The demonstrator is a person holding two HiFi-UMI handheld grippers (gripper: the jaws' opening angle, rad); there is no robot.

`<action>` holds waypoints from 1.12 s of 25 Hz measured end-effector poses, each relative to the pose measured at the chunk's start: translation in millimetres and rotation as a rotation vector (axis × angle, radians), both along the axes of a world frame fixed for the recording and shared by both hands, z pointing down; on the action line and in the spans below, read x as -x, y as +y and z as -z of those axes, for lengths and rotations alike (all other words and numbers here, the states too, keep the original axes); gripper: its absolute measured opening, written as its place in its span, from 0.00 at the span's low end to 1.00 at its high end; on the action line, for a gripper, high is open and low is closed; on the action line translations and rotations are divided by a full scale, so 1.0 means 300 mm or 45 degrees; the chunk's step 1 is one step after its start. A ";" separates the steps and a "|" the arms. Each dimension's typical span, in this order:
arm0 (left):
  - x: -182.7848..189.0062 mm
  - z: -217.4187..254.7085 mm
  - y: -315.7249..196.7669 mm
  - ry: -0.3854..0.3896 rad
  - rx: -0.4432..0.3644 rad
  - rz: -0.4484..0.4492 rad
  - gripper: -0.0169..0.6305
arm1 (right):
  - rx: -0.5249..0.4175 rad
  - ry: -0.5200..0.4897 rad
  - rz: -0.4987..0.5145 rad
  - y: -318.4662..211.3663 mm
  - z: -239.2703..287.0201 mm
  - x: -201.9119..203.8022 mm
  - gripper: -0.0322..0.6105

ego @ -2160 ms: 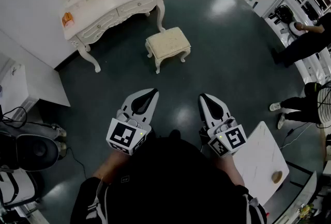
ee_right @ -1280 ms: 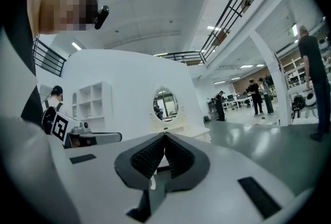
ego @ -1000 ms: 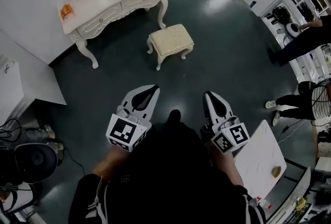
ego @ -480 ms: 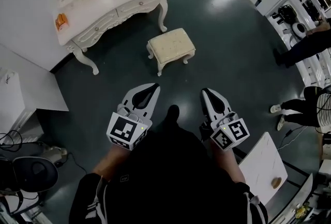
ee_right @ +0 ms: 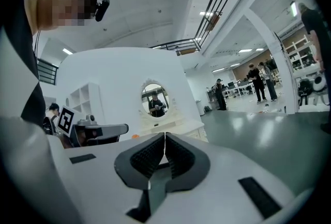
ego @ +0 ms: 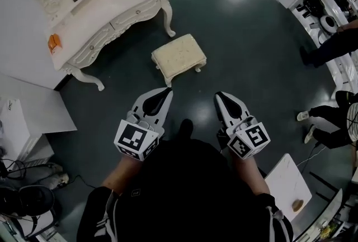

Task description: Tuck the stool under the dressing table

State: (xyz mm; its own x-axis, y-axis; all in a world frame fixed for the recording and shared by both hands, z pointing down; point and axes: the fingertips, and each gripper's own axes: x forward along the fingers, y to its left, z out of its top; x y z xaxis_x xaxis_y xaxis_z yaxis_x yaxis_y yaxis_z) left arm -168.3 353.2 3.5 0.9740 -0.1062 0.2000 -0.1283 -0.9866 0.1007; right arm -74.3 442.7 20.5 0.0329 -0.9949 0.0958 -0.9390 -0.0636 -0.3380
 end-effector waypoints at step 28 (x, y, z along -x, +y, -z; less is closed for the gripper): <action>-0.427 -0.099 -0.715 -0.012 0.097 0.105 0.04 | 0.076 -0.064 0.110 -0.708 -0.046 -0.432 0.08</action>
